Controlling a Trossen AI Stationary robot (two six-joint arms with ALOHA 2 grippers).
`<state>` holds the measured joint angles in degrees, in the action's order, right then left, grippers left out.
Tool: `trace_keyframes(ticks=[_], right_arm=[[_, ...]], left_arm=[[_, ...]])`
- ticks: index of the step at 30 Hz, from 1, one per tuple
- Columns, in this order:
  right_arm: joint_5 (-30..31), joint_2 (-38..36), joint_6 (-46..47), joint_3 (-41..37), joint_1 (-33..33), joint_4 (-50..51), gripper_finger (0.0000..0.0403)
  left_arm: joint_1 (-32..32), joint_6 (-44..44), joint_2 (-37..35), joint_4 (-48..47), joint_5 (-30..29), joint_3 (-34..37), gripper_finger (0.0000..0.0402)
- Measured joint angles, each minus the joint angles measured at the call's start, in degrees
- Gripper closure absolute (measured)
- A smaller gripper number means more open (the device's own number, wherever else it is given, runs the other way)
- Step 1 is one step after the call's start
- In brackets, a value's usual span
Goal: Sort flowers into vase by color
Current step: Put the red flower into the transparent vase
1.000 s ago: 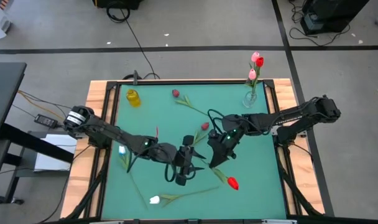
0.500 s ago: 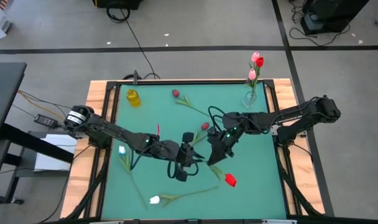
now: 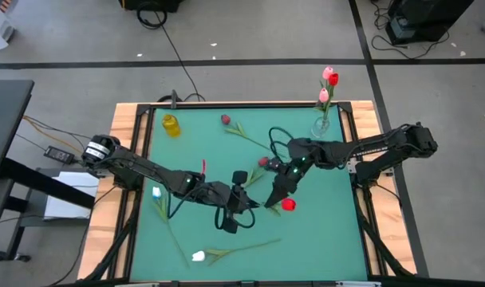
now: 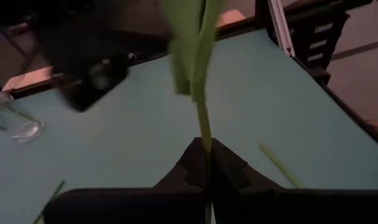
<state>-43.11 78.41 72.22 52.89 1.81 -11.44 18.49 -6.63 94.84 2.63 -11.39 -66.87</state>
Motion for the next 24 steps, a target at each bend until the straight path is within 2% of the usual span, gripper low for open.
trace_keyframes(ticks=[4, 8, 11, 16, 19, 21, 24], right_arm=[[9.7, -3.17, -11.18, 0.26, -3.01, -2.42, 0.02], [21.46, -6.24, -25.59, 0.12, -5.04, -2.46, 0.0198], [28.14, -9.32, -33.5, 0.08, -6.32, -5.03, 0.0198], [38.03, -15.73, -42.2, 0.11, -6.41, -4.07, 0.0199], [46.97, -20.95, -43.73, 0.11, -6.55, -3.5, 0.0204], [53.04, -24.34, -46.75, 0.11, -6.6, -2.68, 0.0208], [58.08, -28.49, -51.67, 0.13, -6.49, -0.34, 0.0211]], left_arm=[[0.02, 1.7, 0.22, -0.94, 2.61, 0.08, 0.0398], [-0.21, 4.13, 0.14, 0.2, 3.53, 0.09, 0.0398], [-1.0, 7.95, 0.08, 2.64, 3.37, 0.12, 0.0398], [-3.65, 13.92, -0.1, 14.21, -1.65, 0.11, 0.0398], [-6.88, 18.53, -0.1, 21.95, -5.71, 0.12, 0.0398], [-9.56, 21.11, -0.1, 26.79, -5.99, 0.11, 0.0398], [-13.24, 24.92, -0.1, 31.8, -6.15, 0.11, 0.0398]])
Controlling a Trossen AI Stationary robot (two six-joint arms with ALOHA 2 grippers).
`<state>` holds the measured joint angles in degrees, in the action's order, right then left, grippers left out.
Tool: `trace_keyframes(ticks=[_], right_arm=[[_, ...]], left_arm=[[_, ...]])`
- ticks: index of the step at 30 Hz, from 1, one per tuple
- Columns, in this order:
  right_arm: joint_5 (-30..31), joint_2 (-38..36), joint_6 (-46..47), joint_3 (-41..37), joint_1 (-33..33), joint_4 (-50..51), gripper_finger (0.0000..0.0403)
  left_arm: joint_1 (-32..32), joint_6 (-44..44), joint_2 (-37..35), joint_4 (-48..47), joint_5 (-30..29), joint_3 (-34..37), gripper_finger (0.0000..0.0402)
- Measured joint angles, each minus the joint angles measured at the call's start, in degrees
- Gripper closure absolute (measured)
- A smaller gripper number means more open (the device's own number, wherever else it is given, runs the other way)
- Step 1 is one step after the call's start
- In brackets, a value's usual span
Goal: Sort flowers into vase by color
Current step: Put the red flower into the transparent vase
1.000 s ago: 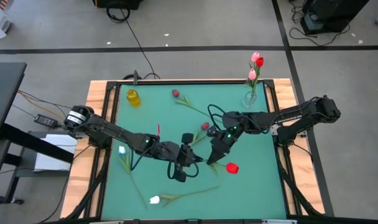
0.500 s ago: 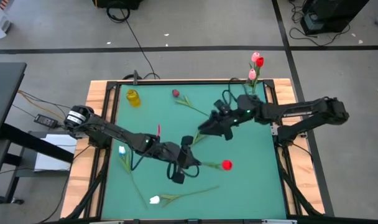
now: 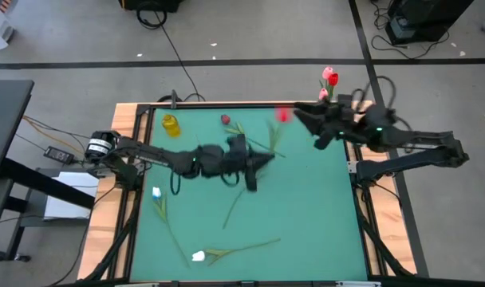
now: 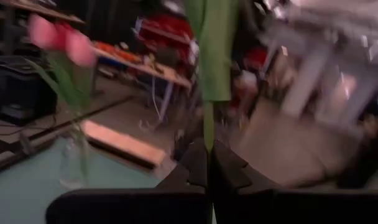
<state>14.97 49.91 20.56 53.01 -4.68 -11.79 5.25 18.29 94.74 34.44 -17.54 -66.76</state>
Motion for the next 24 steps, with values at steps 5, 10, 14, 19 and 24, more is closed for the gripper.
trace_keyframes(ticks=[5, 10, 14, 19, 24], right_arm=[[2.8, -3.65, -4.75, -0.02, -0.05, 7.47, 0.021], [-4.2, -1.64, -4.22, -0.04, -0.01, 11.42, 0.021], [-7.73, 1.78, -4.65, -0.04, -0.01, 9.9, 0.0202], [-13.15, 6.32, -5.36, -0.07, -0.02, 7.23, 0.0176], [-13.96, 9.61, -5.53, -0.11, -0.03, 4.43, 0.0165]], left_arm=[[-4.78, 6.94, 0.0, 2.59, 0.19, 0.0, 0.0399], [-6.2, 8.37, 0.0, 4.28, 5.1, -0.01, 0.0399], [-6.11, 6.32, 0.0, 4.87, 6.95, -0.02, 0.0399], [-6.0, 4.57, 0.0, 4.83, 6.91, -0.02, 0.0399], [-6.0, 2.81, 0.0, 4.87, 6.94, -0.02, 0.0399]])
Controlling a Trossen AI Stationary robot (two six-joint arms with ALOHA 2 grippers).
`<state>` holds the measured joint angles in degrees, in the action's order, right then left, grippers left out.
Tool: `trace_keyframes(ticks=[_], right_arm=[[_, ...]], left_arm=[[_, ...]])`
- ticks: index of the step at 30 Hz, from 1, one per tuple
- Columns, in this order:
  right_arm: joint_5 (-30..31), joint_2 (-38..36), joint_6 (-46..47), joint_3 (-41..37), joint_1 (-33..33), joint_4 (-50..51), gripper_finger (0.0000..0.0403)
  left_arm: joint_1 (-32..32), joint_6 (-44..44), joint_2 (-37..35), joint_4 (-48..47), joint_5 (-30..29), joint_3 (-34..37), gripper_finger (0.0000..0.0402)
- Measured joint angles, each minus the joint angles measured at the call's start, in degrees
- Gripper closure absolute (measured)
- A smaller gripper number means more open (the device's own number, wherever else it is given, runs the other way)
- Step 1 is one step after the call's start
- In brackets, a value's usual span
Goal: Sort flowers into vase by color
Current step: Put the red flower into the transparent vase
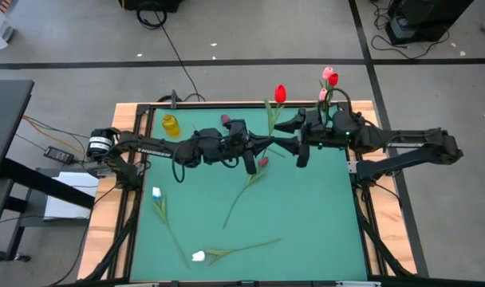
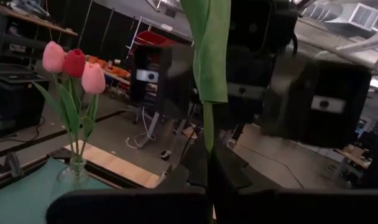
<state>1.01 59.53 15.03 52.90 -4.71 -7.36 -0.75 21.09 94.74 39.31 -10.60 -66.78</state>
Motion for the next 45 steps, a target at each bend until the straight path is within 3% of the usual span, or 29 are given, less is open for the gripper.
trace_keyframes(ticks=[4, 7, 13, 14, 19, 22, 28, 37, 41, 45], right_arm=[[0.92, 1.35, 1.54, 0.0, -0.66, -4.47, 0.0175], [0.64, 1.92, 4.4, 0.0, -2.25, -4.28, 0.021], [-4.77, 2.39, 5.74, 0.02, -4.58, -4.82, 0.037], [-5.23, 2.36, 5.3, 0.02, -4.75, -4.71, 0.0383], [-2.9, 1.95, 4.29, 0.02, -4.92, -2.82, 0.0392], [5.7, 0.24, 2.69, 0.02, -4.41, 3.49, 0.0394], [30.26, -5.98, 2.17, 0.02, -2.13, 19.75, 0.0395], [57.98, -15.04, 2.34, 0.02, 0.26, 33.22, 0.0395], [66.64, -17.65, 0.94, 0.02, -0.41, 35.31, 0.0395], [67.09, -18.8, -1.55, 0.02, -2.83, 35.3, 0.0395]], left_arm=[[0.29, -3.44, 0.0, -0.09, 1.26, 0.0, 0.0398], [0.33, -5.99, 0.0, -0.03, 1.33, 0.0, 0.0397], [-0.81, -6.94, 0.0, -0.13, 3.45, 0.0, 0.0395], [-1.09, -6.94, 0.0, -0.49, 4.09, 0.0, 0.0395], [-2.19, -5.96, 0.0, -1.52, 3.22, 0.0, 0.037], [-3.36, -4.11, -0.5, -5.27, 2.85, 0.0, 0.0328], [-4.31, -4.15, -3.71, -17.09, 2.9, -0.04, 0.0258], [-4.86, -10.26, -9.32, -25.25, 2.87, -0.07, 0.0253], [-5.93, -10.29, -9.49, -27.96, 2.81, -0.04, 0.0253], [-6.47, -10.34, -9.49, -27.98, 2.78, -0.02, 0.0253]])
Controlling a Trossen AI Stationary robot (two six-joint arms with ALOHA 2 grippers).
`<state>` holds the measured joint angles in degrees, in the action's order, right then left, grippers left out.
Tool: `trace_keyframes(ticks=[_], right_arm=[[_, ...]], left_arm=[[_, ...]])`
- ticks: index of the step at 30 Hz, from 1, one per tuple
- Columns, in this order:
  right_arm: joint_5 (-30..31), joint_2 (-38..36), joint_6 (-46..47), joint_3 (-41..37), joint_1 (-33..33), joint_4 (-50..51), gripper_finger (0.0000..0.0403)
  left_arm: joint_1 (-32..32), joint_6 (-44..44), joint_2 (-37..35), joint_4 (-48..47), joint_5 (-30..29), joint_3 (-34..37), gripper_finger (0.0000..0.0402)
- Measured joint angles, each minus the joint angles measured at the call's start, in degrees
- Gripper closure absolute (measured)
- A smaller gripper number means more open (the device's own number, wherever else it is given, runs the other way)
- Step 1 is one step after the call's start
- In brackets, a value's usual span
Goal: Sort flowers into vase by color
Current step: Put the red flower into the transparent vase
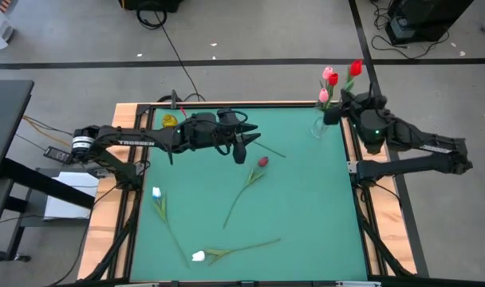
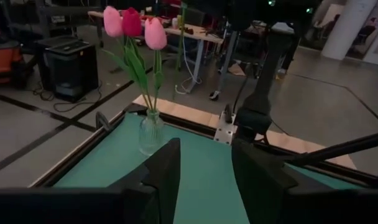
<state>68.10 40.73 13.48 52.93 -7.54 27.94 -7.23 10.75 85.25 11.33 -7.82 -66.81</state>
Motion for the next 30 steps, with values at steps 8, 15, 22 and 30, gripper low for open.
trace_keyframes(ticks=[8, 15, 22, 30], right_arm=[[-0.49, 0.86, 0.94, -5.04, -7.83, -8.05, 0.0395], [-2.71, 0.94, -0.12, -11.17, -11.96, -18.12, 0.0396], [-3.91, 0.92, -1.26, -13.49, -14.6, -20.48, 0.0395], [-14.12, 0.87, 2.57, -15.45, -16.99, -18.49, 0.0379]], left_arm=[[-0.75, -0.01, 0.0, 0.01, -0.01, 0.0, 0.0253], [-0.59, -0.03, 0.0, 0.0, -0.01, 0.0, 0.0253], [-0.54, -0.03, 0.02, -0.39, 0.01, 0.0, 0.0253], [-0.67, 0.39, 0.02, -1.03, 0.0, 0.02, 0.0253]])
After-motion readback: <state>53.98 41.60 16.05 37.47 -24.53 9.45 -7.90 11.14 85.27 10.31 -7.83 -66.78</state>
